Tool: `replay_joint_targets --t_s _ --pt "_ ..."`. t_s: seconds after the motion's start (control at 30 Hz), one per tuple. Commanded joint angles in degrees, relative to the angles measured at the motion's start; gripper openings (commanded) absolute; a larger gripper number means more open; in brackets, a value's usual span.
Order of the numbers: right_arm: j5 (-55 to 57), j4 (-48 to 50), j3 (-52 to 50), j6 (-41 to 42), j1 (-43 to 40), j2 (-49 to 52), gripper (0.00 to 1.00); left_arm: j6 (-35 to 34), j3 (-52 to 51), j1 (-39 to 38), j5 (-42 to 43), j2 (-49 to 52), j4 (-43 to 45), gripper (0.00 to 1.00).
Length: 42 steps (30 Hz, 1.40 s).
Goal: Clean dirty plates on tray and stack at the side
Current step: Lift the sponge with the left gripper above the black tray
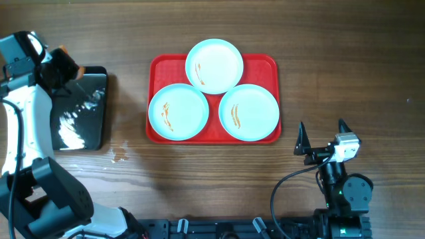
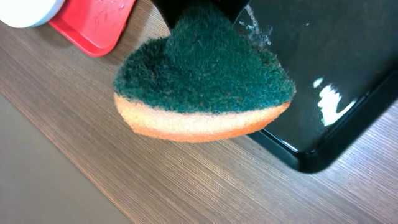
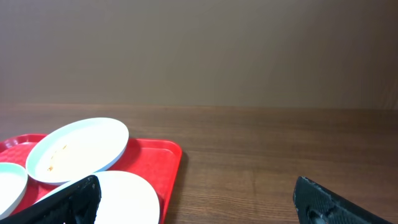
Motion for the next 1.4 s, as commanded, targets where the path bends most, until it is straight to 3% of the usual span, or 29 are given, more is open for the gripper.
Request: replay_joint_targets --t_s 0.0,0.3,0.53,0.73,0.87,1.2,1.37 --pt "0.8 0.2 0.0 -0.7 -0.3 -0.3 1.00 1.6 0.1 1.0 1.5 0.0 0.2 0.04" --pt "0.8 0.2 0.0 -0.7 -0.3 -0.3 1.00 1.4 0.1 1.0 1.8 0.0 0.3 0.04" --pt "0.8 0.2 0.0 -0.7 -0.3 -0.3 1.00 1.4 0.2 1.5 6.7 -3.6 1.2 0.04" --pt "0.8 0.2 0.0 -0.7 -0.3 -0.3 1.00 1.2 -3.0 1.0 -3.8 -0.8 1.3 0.04" --pt "0.8 0.2 0.0 -0.7 -0.3 -0.3 1.00 -1.4 -5.3 1.5 -3.5 5.6 4.0 0.04" --pt "0.8 0.2 -0.1 -0.7 -0.3 -0.3 1.00 -1.4 -1.3 2.3 -0.5 -6.7 4.0 0.04" --pt "0.8 0.2 0.0 -0.7 -0.3 -0.3 1.00 -1.4 -4.2 2.3 -5.0 -1.3 5.0 0.04"
